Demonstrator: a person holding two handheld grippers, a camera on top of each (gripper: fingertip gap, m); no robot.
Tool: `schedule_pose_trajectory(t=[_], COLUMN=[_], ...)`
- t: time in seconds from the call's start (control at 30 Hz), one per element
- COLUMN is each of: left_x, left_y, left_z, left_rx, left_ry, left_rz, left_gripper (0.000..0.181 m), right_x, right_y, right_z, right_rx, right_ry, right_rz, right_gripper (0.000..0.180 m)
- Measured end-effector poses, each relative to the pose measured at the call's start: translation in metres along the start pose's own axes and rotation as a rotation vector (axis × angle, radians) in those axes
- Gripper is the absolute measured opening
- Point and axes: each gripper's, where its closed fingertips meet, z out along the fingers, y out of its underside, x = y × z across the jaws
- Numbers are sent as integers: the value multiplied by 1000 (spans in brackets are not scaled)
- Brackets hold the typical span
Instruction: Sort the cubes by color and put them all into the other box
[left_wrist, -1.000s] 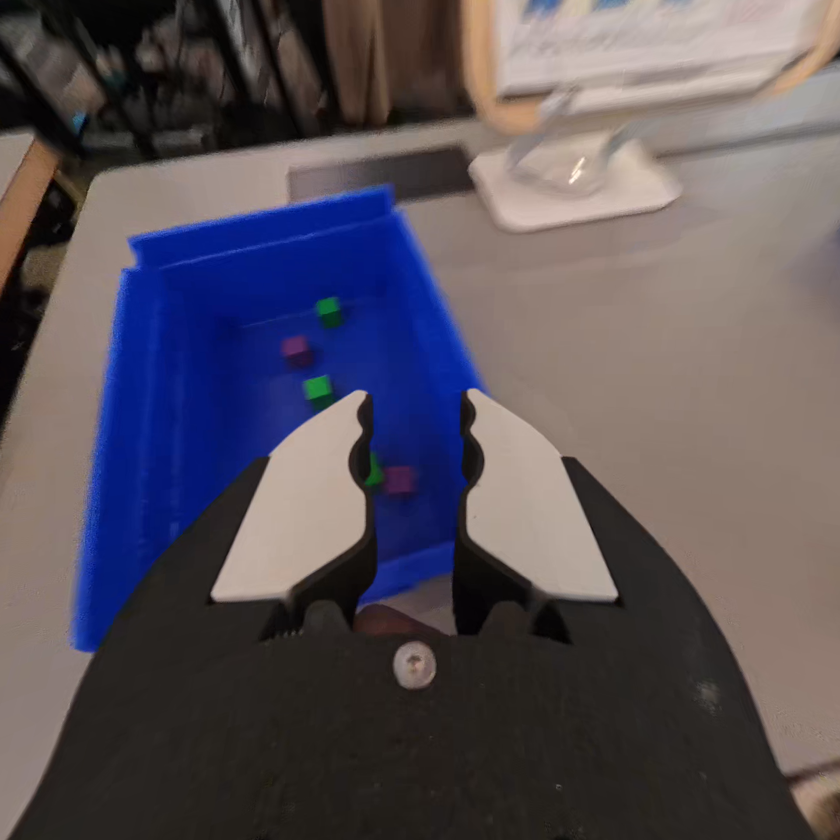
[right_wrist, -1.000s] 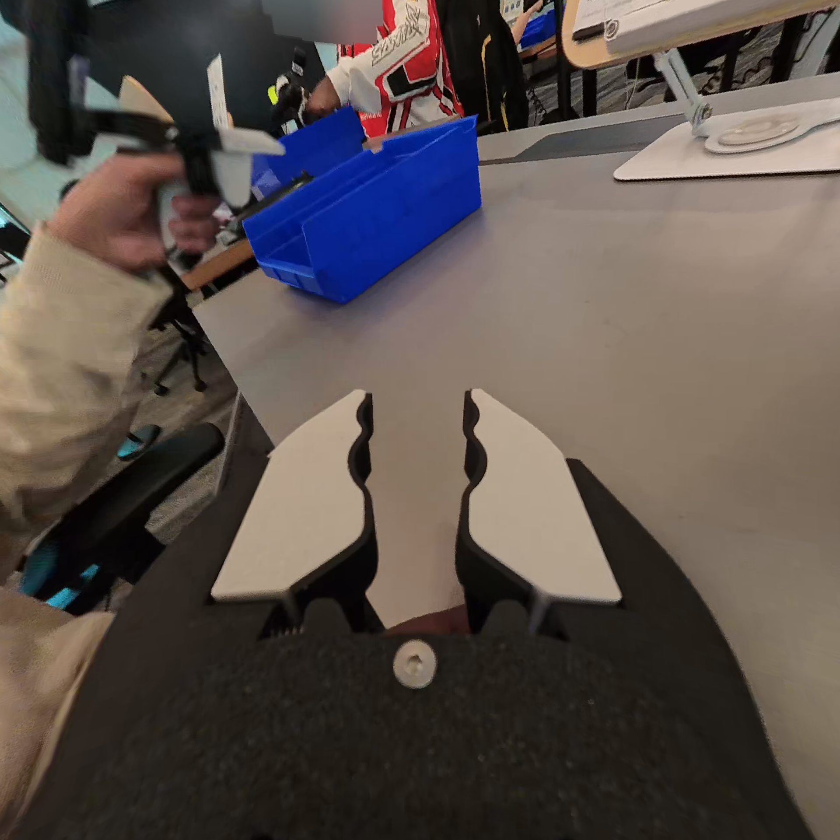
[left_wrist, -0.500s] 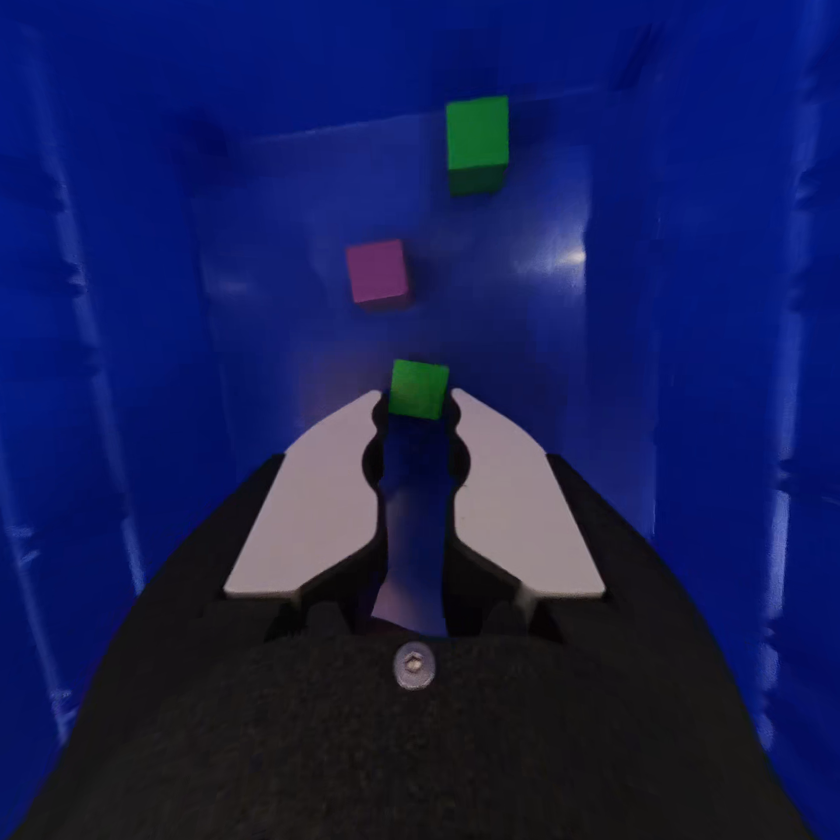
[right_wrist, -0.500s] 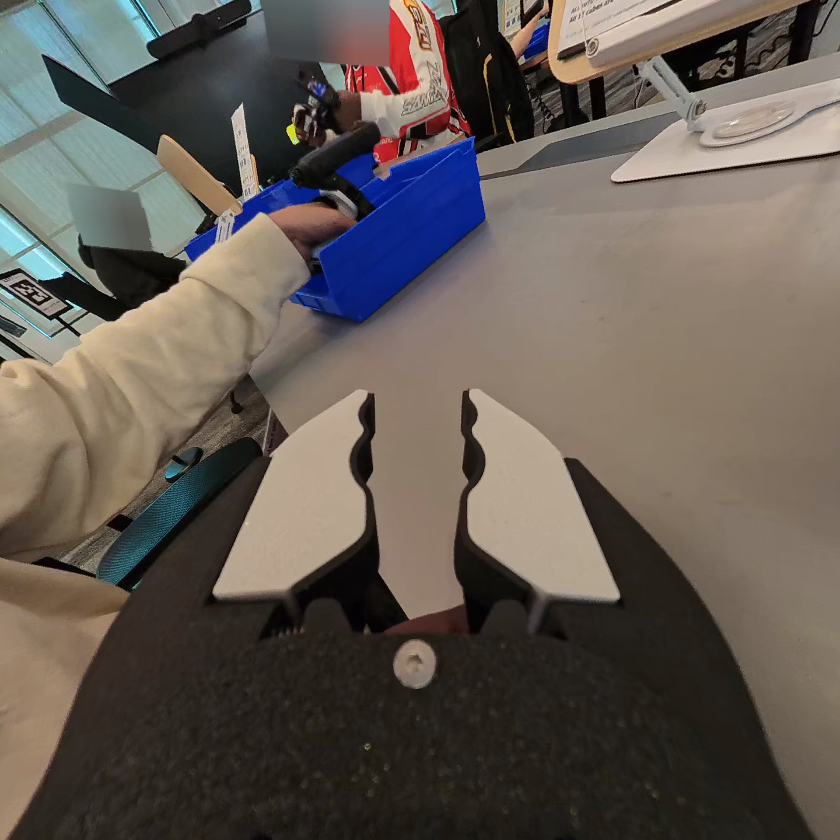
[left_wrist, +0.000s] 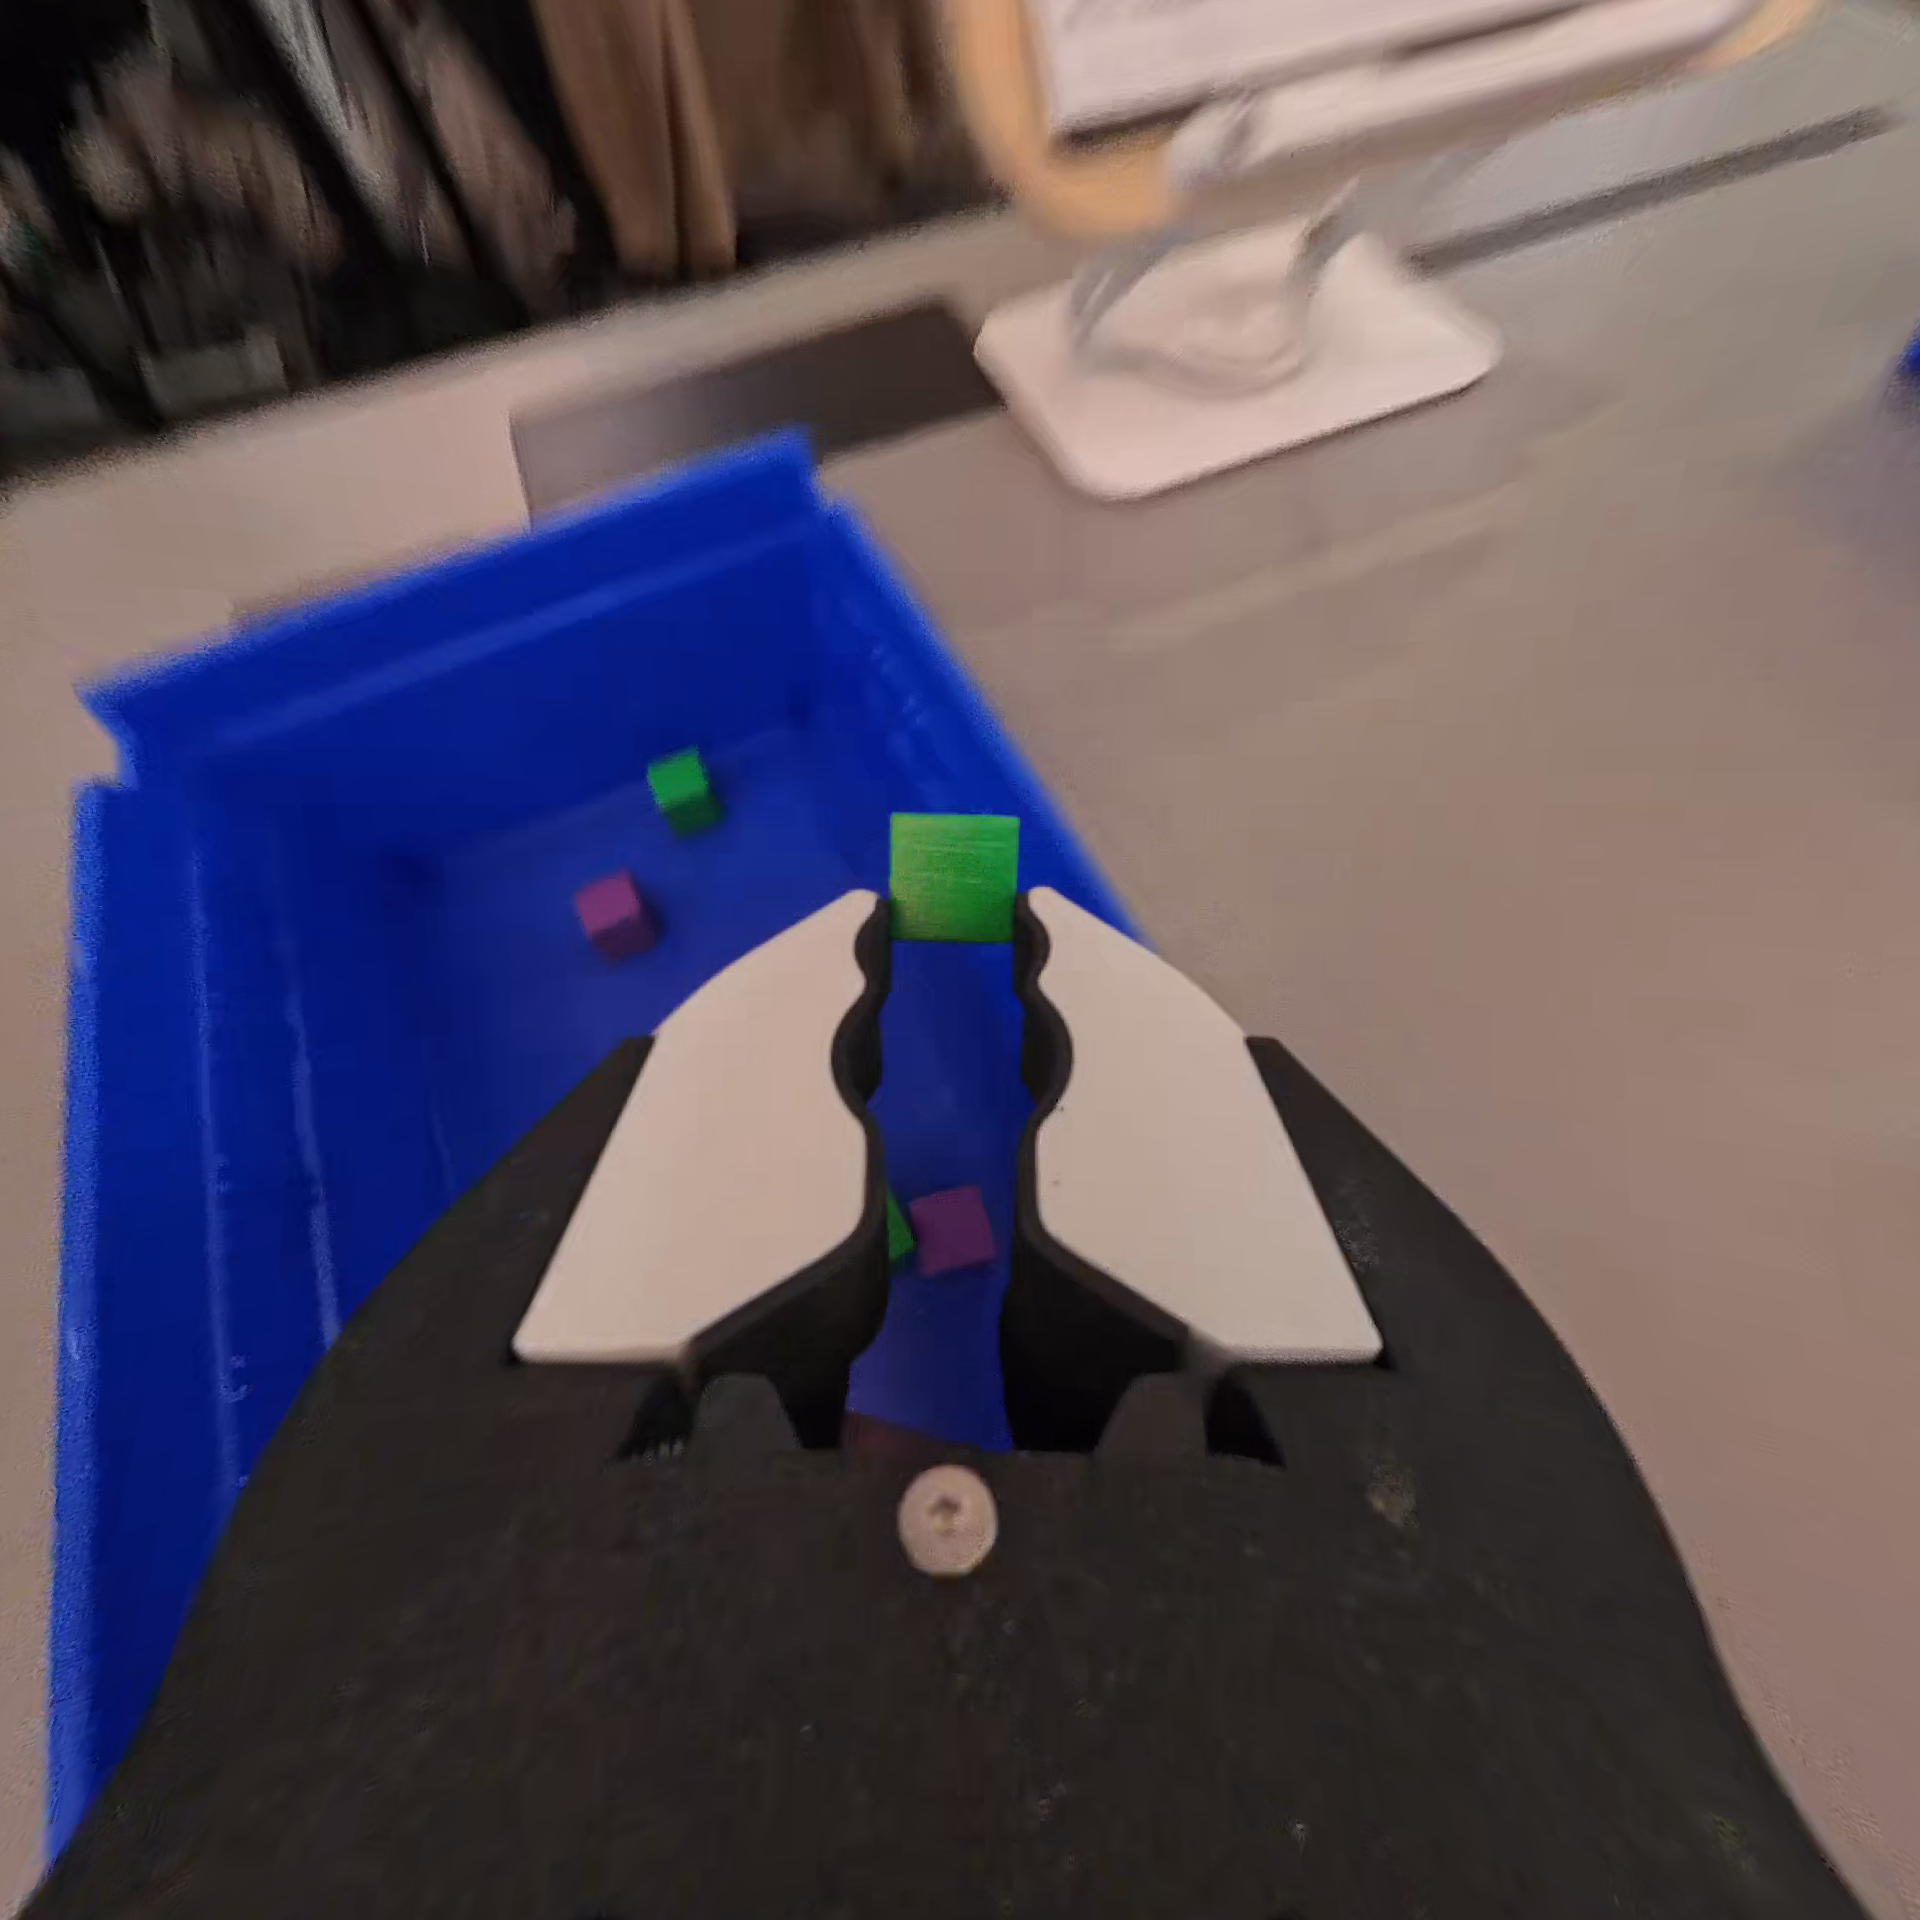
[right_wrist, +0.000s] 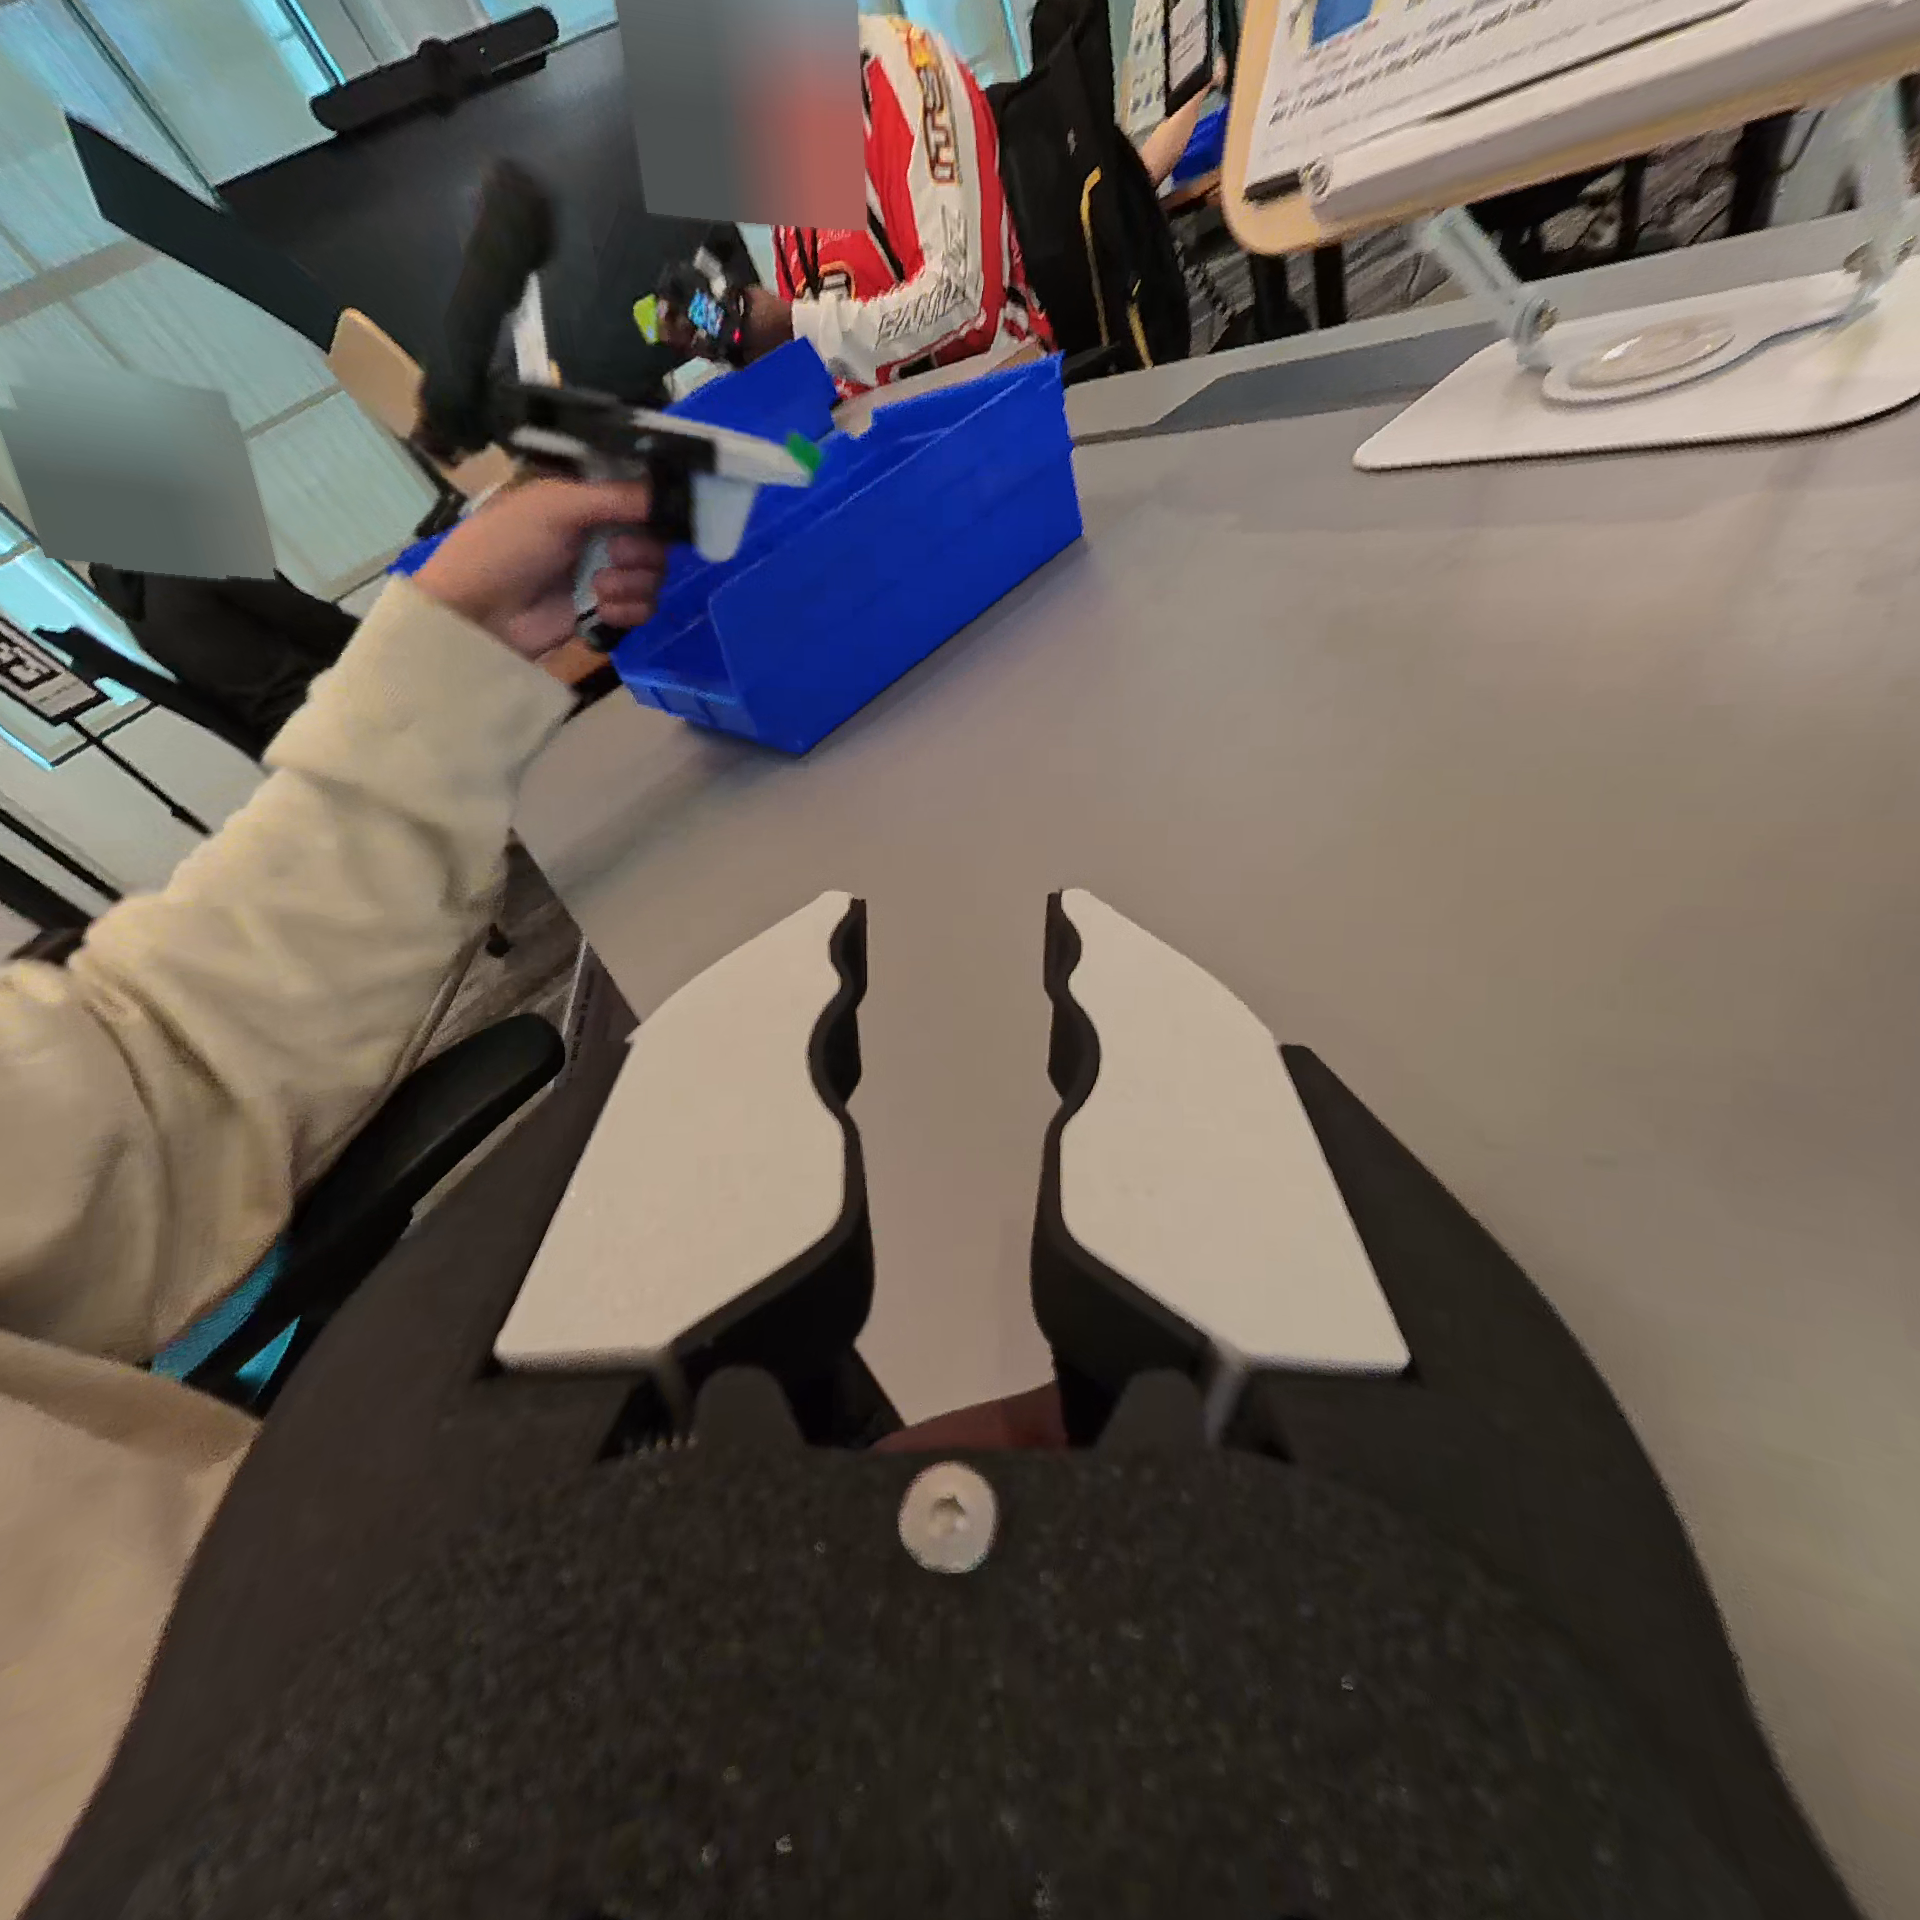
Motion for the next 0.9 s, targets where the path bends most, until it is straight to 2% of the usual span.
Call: schedule_pose_trajectory(t=[0.13,0.33,0.4,0.5,0.57,0.63,0.8,0.83,0.87,0.9], left_x=[50,109,144,205,243,273,316,320,322,324], left_y=[-7,14,4,-19,-28,-33,-26,-21,-16,-11], left_z=[-50,-68,-77,-92,-95,-92,-74,-67,-60,-53], left_rx=[292,402,476,588,611,613,580,559,538,515], left_ry=[85,314,458,666,770,829,896,895,892,881], left_rz=[170,235,273,378,469,548,646,654,655,647], left_gripper=[22,22,22,22,22,22,22,22,22,22], right_x=[11,8,-7,-42,-64,-77,-81,-79,-77,-73], right_y=[-9,-1,-7,-28,-43,-52,-57,-57,-54,-50], right_z=[-5,12,26,46,57,67,80,79,77,78], right_rx=[44,20,8,-33,-67,-79,-42,-27,-28,-40], right_ry=[3,-125,-258,-581,-791,-902,-938,-946,-948,-926], right_rz=[39,202,301,564,748,841,860,862,853,847], right_gripper=[32,34,35,41,44,47,54,44,26,23])
